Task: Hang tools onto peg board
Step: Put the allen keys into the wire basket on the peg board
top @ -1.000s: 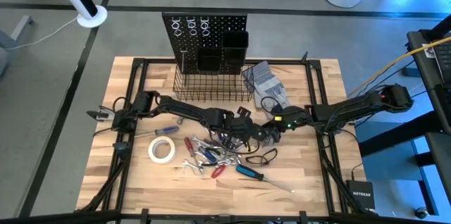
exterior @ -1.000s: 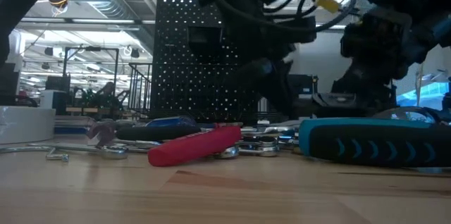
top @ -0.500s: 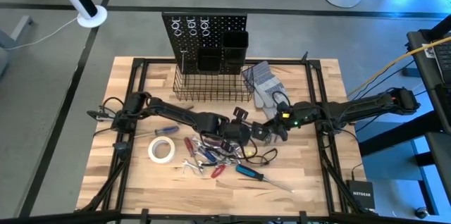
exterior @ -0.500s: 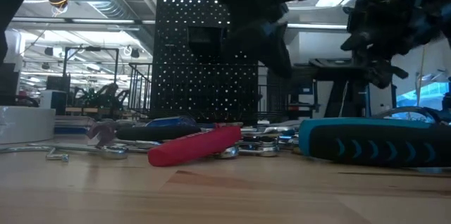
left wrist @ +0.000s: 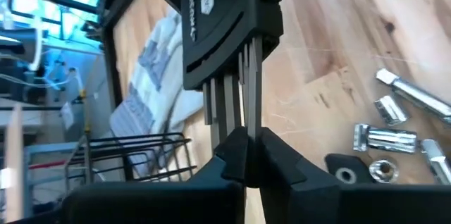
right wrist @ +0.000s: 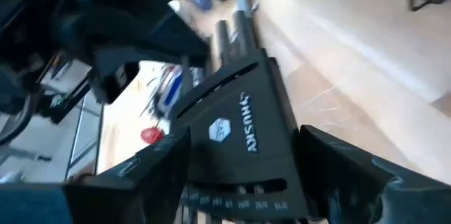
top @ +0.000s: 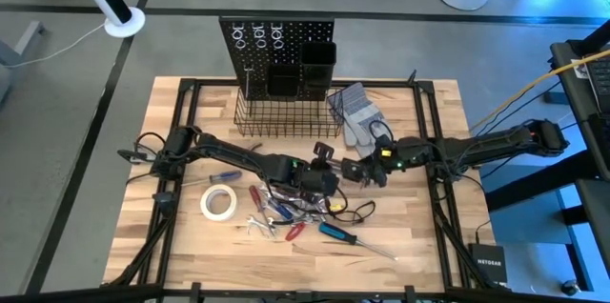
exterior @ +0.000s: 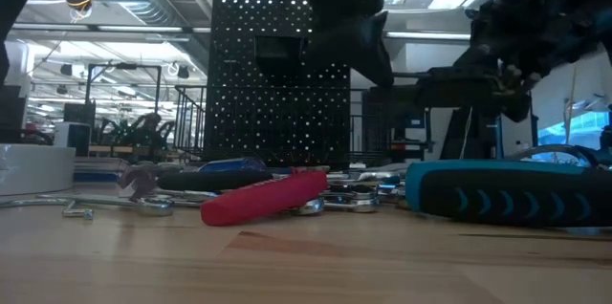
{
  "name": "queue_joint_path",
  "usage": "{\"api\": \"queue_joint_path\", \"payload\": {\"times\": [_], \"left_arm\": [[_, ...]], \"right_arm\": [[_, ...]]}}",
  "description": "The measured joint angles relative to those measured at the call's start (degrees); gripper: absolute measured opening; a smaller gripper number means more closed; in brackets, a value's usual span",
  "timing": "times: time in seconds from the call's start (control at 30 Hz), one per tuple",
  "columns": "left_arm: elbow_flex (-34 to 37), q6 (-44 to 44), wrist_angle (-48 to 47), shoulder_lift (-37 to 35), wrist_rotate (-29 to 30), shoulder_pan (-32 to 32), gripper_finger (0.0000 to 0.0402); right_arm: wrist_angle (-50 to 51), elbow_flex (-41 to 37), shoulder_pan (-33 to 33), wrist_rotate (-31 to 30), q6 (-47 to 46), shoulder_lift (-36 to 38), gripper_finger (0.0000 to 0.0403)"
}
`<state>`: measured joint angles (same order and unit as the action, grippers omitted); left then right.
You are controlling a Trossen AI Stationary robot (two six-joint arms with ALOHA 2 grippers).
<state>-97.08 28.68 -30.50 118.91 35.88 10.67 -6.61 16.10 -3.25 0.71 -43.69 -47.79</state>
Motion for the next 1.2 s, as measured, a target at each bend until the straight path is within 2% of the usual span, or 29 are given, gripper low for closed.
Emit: {"api": "queue_joint_path", "payload": {"times": [0.33,0.6,0.87,0.97,1.1,1.2], "left_arm": [[0.0,-0.24,-0.63,0.0,1.27,-0.22,0.0004],[0.01,-0.27,-1.19,0.11,0.78,0.65,0.0004],[0.0,-3.02,-2.73,0.13,-1.46,-0.16,0.0004],[0.01,-5.8,-4.11,-0.92,-5.11,-0.58,0.0004],[0.02,-12.18,-8.15,-6.18,-11.6,-2.19,0.0004],[-0.02,-16.38,-12.42,-9.72,-15.88,-4.14,0.0004]], "right_arm": [[-2.13,0.0,0.64,1.28,1.73,1.2,0.0271],[-7.87,0.24,0.6,-3.69,12.88,4.89,0.0271],[-11.47,0.2,0.6,-3.8,21.73,7.74,0.0271],[-11.18,0.17,0.33,-2.6,26.44,8.33,0.0271],[-9.41,1.83,-2.9,-2.09,33.41,8.29,0.0271],[-5.83,4.89,-6.76,-4.96,39.09,7.93,0.0271]]}}
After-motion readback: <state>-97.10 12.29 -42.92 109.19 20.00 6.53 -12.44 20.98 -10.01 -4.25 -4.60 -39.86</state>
